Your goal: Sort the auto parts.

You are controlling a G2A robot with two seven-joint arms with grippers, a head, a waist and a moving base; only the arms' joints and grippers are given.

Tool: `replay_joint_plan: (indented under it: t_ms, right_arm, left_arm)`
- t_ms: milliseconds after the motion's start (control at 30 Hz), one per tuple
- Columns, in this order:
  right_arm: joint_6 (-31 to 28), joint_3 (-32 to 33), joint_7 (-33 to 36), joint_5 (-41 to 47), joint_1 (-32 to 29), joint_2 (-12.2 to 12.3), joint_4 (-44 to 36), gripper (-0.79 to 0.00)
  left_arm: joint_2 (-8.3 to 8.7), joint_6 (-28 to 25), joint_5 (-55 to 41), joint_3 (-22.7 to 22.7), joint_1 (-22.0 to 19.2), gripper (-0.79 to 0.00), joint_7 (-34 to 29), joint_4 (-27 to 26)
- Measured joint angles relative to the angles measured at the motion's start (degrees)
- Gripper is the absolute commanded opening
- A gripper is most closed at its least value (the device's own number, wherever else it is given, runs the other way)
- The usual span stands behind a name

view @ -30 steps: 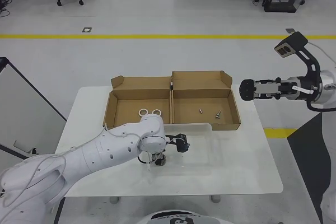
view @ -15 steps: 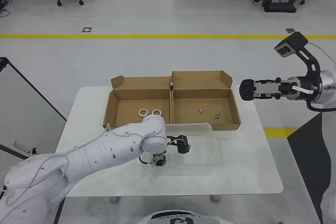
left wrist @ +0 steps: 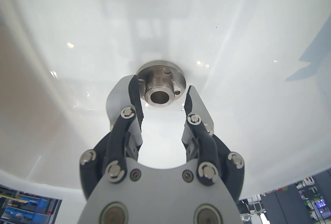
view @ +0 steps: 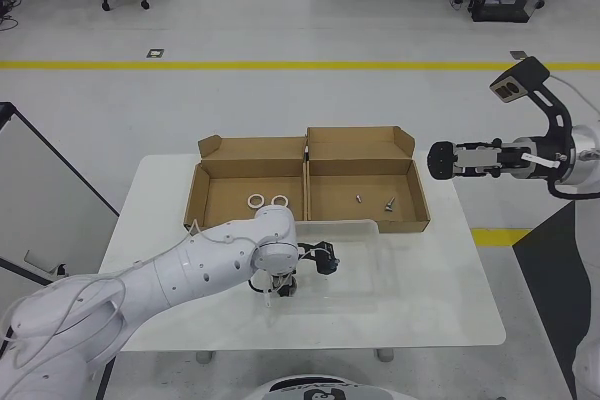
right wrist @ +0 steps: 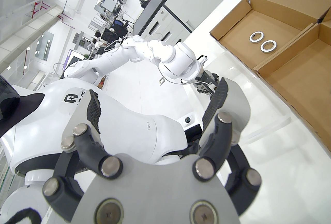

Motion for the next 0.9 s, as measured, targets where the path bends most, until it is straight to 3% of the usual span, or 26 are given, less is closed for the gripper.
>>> replay_joint_plan:
  t_ms: [133, 167, 200, 233, 633, 900]
  right_arm:
    - [0.0, 0.0, 0.0, 0.0, 0.0, 0.0, 0.0, 0.000]
    - [0.0, 0.0, 0.0, 0.0, 0.0, 0.0, 0.0, 0.000]
    - [0.0, 0.0, 0.0, 0.0, 0.0, 0.0, 0.0, 0.000]
    - [0.0, 0.0, 0.0, 0.0, 0.0, 0.0, 0.0, 0.000]
    - [0.0, 0.0, 0.0, 0.0, 0.0, 0.0, 0.0, 0.000]
    - [0.0, 0.0, 0.0, 0.0, 0.0, 0.0, 0.0, 0.000]
  left_arm:
    - [-0.14, 0.0, -0.1, 0.2, -0.1, -0.431, 0.0, 0.3]
    - [-0.19, 0.0, -0.2, 0.2, 0.0, -0.483, 0.0, 0.4]
    - [-0.24, 0.0, -0.2, 0.2, 0.0, -0.708, 0.0, 0.5]
    - [-0.29, 0.1, -0.2, 0.2, 0.1, -0.785, -0.1, 0.6]
    - [-0.74, 0.4, -0.2, -0.5, -0.2, -0.785, -0.4, 1.4]
    - [0.79, 4.3, -3.8, -2.6, -3.2, -0.785, -4.3, -4.7]
